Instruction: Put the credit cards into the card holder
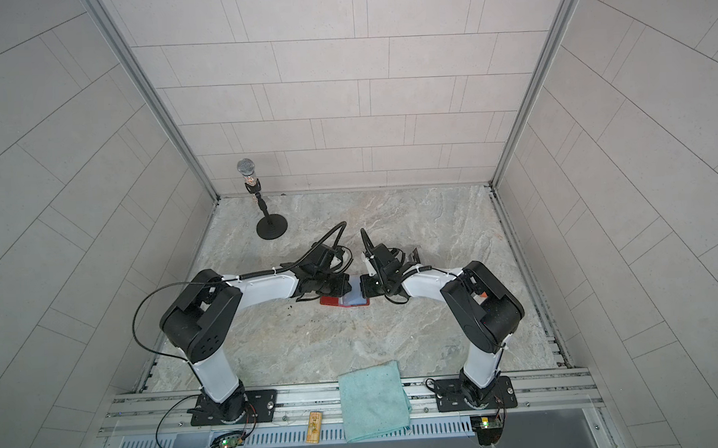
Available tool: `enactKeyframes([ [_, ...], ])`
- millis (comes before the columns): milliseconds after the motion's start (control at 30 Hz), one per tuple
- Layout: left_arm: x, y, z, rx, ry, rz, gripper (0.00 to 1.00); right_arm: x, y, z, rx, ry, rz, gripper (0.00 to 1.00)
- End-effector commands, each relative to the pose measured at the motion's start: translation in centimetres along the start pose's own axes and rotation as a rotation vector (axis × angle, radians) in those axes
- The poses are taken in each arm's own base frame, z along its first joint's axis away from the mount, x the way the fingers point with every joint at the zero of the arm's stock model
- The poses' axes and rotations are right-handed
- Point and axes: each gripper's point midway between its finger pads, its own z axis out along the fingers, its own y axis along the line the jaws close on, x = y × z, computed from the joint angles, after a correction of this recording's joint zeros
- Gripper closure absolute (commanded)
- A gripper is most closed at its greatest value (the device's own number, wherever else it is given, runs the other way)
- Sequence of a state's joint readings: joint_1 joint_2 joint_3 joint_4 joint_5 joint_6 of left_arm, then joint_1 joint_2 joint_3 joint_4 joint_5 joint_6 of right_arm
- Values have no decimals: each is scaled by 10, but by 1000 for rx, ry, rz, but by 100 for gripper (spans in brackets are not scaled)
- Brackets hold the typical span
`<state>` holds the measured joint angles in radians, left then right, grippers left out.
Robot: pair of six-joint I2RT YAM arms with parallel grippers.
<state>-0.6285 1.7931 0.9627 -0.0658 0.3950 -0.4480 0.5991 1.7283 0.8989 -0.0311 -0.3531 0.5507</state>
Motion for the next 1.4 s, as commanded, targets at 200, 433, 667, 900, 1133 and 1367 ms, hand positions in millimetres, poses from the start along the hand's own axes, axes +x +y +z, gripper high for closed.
enactKeyframes([
  [200, -14, -7, -28, 13, -115, 36, 68, -8, 10, 5, -32, -4, -1, 85],
  [433, -22, 4, -51, -66, -214, 42, 67, -13, 22, 8, -75, -13, -7, 83],
  [667, -28, 23, -74, -162, -308, 14, 66, -16, 39, 17, -133, 1, -25, 79],
  [900, -29, 25, -76, -149, -312, 1, 66, -14, 58, 29, -175, 29, -51, 75],
  [1133, -26, 29, -70, -156, -296, -16, 68, -8, 47, 39, -115, 49, -44, 73],
  [1367, -14, 30, -29, -44, -145, -132, 82, -5, 42, 43, -90, 57, -41, 78],
])
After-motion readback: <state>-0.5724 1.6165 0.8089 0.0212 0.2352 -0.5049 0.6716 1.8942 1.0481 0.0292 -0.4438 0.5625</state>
